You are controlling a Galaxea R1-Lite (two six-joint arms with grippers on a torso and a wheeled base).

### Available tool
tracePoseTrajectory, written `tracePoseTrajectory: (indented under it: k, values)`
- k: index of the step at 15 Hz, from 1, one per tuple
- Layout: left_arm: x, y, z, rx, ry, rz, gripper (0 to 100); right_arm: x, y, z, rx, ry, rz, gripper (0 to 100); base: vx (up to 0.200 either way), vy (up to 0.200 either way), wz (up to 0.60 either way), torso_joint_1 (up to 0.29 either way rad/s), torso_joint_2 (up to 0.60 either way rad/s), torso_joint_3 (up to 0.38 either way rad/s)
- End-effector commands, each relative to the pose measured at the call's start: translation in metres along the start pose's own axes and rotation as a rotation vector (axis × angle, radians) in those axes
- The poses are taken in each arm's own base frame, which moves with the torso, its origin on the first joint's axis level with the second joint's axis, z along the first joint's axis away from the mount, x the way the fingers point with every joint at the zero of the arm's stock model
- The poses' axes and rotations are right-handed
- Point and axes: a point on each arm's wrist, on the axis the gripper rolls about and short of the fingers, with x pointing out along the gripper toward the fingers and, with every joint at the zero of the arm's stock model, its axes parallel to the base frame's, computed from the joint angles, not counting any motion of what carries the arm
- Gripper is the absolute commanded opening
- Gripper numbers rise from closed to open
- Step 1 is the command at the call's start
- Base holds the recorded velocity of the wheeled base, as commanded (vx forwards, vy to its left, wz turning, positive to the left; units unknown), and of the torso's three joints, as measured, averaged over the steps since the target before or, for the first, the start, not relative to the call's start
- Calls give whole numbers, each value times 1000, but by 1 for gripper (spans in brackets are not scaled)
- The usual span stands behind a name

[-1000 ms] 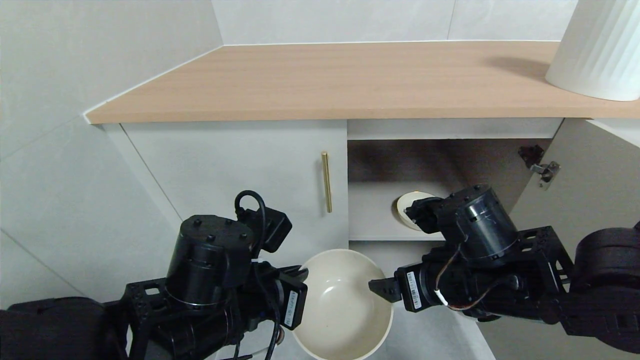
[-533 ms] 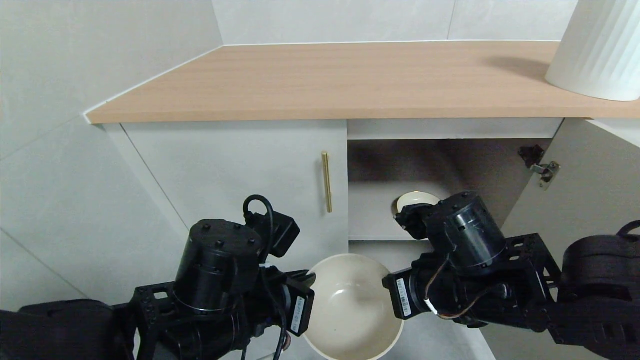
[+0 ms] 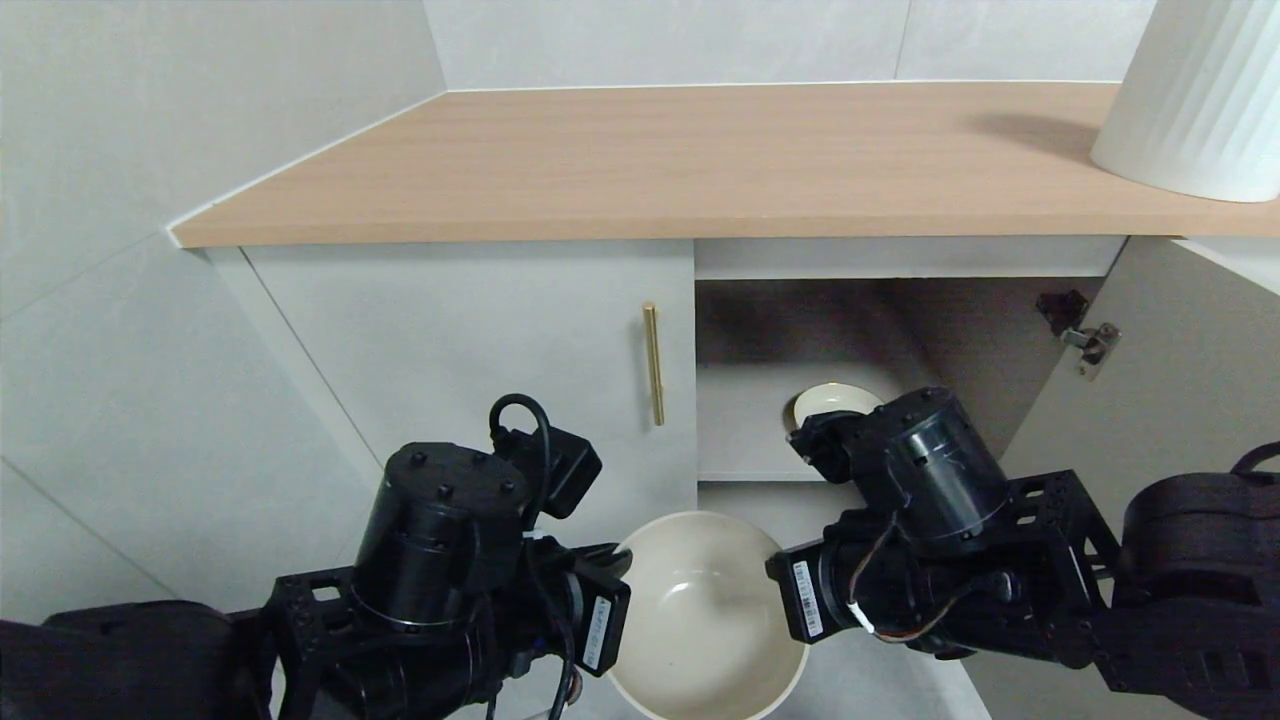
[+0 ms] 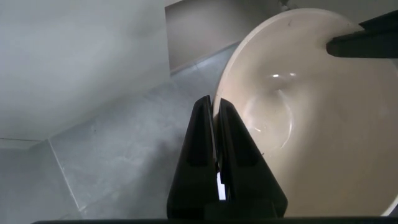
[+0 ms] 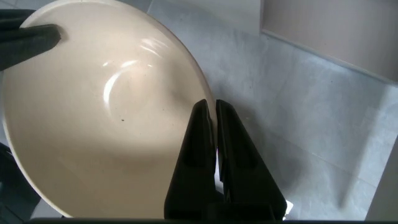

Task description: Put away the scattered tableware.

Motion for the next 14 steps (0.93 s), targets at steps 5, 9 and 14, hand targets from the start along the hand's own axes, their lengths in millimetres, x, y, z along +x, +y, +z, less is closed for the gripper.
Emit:
tracePoseTrajectory:
  k: [5, 9, 14]
  values:
    - [-2, 0, 5, -14, -47, 21, 100, 4, 0, -2, -3, 13, -7, 0, 0, 0, 0, 0, 0, 0]
    - [-2, 1, 6, -22, -56, 33, 100, 8, -2, -2, 2, 16, -23, 0, 0, 0, 0, 0, 0, 0]
    - [0, 2, 6, -25, -56, 42, 100, 61, -43, 12, 166, -156, -214, 0, 0, 0, 0, 0, 0, 0]
